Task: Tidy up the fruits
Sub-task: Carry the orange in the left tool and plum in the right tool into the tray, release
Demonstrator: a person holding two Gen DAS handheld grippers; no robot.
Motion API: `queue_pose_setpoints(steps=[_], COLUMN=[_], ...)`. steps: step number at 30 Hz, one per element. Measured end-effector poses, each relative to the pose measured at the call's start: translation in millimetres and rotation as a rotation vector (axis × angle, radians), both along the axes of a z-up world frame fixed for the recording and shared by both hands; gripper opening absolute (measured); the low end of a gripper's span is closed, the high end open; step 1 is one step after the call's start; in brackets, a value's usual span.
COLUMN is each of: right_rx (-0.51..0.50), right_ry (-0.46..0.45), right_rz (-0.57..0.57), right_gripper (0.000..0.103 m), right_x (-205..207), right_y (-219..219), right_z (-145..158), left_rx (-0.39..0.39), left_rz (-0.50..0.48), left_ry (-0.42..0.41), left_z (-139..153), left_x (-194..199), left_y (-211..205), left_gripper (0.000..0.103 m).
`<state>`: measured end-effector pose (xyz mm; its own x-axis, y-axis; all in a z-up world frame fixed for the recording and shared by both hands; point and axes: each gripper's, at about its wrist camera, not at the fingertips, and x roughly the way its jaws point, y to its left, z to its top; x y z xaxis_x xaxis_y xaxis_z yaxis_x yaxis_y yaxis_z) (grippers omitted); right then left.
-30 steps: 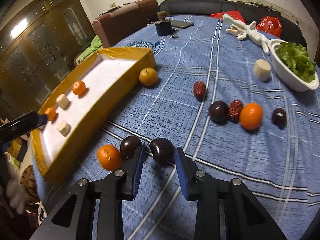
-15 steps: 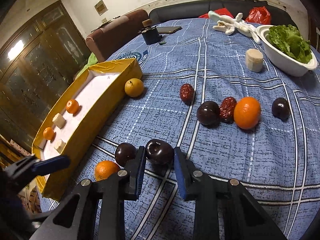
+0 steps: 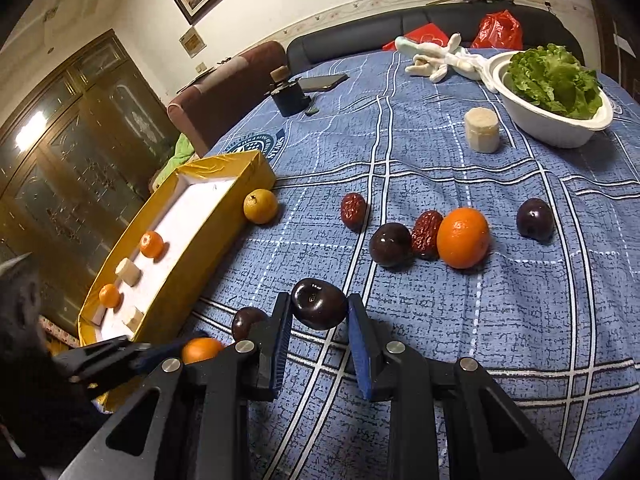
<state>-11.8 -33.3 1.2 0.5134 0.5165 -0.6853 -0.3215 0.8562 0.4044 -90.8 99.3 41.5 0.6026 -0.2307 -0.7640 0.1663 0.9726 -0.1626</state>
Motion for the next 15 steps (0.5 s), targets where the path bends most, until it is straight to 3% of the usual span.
queue_pose_setpoints(steps=[4, 9, 12, 15], right_rx=[-0.016, -0.029, -0.052, 0.004], right_ry=[0.022, 0.014, -0.018, -0.031], right_rz=[-0.029, -0.054, -0.061, -0.033], right_gripper=[0.031, 0.031, 0.031, 0.031], right_x=[1.7, 1.9, -2.5, -13.6], right_y=[-1.8, -4.2, -1.2, 8.6], right_z=[-6.3, -6.8, -1.5, 16.9], left_rx=[-0.06, -0.069, -0.072, -0.078], left_rz=[0.097, 0.263, 0.368, 0.447], left_ry=[-0.066, -0.116, -0.111, -0.072], left_z=[26.8, 45.9, 41.9, 27.7], left_x=[-12.4, -27.9, -35.5, -39.4], left_y=[42.6, 112.3, 154.2, 185.3], left_gripper=[0.031, 0.032, 0.032, 0.032])
